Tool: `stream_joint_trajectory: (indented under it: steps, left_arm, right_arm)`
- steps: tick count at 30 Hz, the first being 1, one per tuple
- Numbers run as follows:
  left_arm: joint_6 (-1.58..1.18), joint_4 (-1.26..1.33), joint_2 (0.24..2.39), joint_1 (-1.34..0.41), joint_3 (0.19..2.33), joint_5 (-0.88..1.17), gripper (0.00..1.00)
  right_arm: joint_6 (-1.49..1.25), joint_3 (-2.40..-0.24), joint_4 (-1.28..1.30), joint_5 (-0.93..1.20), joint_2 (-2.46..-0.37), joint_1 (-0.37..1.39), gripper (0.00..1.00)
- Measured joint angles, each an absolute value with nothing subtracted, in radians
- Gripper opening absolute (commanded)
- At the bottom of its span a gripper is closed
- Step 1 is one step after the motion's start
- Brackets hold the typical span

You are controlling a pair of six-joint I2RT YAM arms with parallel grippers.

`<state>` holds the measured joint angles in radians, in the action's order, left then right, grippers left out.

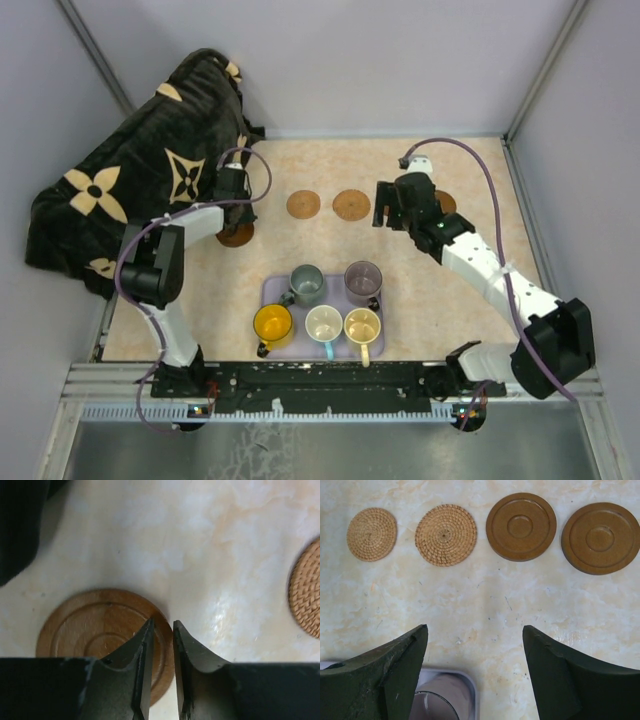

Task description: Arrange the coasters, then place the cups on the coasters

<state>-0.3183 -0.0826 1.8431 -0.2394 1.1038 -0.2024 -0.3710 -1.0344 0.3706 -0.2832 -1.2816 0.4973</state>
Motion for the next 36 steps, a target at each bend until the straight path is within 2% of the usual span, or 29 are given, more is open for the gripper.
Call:
stream_joint_trajectory:
  steps: [10,21,29,36]
  left_arm:
    - [-0.27,-0.091,1.877,-0.239,1.201,-0.171,0.35]
    - [-0.28,-0.097,1.569,-0.239,0.979,-0.197,0.38]
    - [-0.316,-0.155,1.548,-0.227,0.857,-0.26,0.4]
    - [-0.327,-0.189,1.548,-0.199,0.844,-0.31,0.4]
  right_arm:
    - [-0.388,-1.0,0.4,-0.287,-1.224,0.498,0.78]
    - [-0.423,-0.968,0.422,-0.279,-1.106,0.498,0.77]
    - [-0.43,-0.93,0.456,-0.3,-1.048,0.502,0.78]
    - [-0.43,-0.91,0.487,-0.34,-1.015,0.502,0.78]
